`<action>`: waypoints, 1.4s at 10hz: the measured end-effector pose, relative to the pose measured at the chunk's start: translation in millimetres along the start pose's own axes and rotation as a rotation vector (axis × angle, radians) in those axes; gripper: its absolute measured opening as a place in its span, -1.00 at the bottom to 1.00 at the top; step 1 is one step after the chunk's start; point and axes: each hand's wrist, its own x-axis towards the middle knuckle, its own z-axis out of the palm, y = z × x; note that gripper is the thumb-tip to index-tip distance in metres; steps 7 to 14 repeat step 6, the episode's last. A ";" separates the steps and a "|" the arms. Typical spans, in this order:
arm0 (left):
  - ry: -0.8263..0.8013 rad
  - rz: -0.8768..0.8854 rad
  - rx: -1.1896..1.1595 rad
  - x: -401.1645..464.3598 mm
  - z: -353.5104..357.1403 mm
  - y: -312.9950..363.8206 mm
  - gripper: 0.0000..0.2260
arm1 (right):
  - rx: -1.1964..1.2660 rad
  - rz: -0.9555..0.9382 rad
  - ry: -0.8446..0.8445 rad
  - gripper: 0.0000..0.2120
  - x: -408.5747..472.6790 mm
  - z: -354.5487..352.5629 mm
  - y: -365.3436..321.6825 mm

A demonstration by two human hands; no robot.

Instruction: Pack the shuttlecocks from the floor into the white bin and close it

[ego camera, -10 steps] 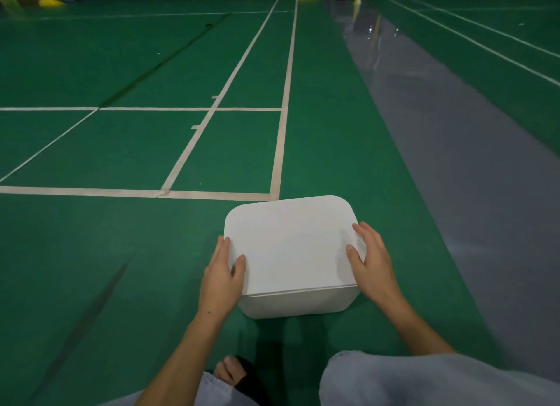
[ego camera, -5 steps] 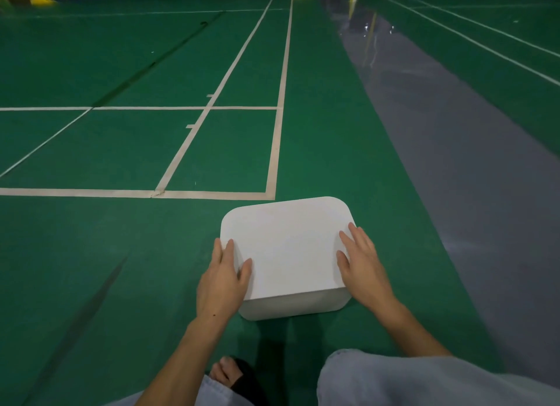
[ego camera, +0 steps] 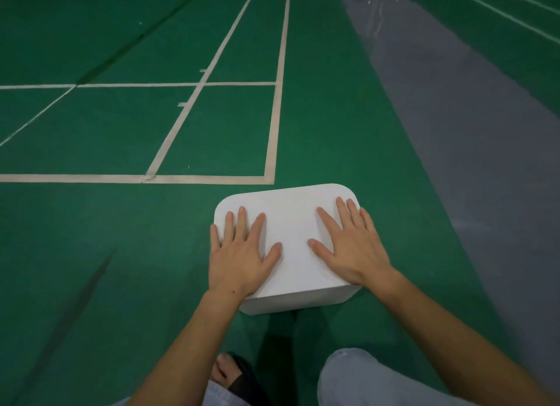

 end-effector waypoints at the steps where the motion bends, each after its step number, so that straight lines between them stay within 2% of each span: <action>1: 0.015 -0.002 0.001 0.0 1.9 -0.9 -0.29 | -0.009 0.007 0.011 -0.19 0.1 -0.4 -1.6; 3: 0.037 -0.019 -0.030 0.6 -1.9 2.7 -0.28 | -0.019 0.006 -0.008 -0.18 0.1 -4.1 -3.2; 4: 0.093 -0.023 -0.122 -3.8 -6.4 2.5 -0.38 | -0.057 0.009 -0.046 -0.19 -5.5 -9.3 -8.7; 6: 0.116 -0.075 -0.430 -14.3 -47.9 8.0 -0.70 | -0.134 -0.077 -0.095 -0.47 -24.5 -47.0 -24.6; 14: 0.116 -0.075 -0.430 -14.3 -47.9 8.0 -0.70 | -0.134 -0.077 -0.095 -0.47 -24.5 -47.0 -24.6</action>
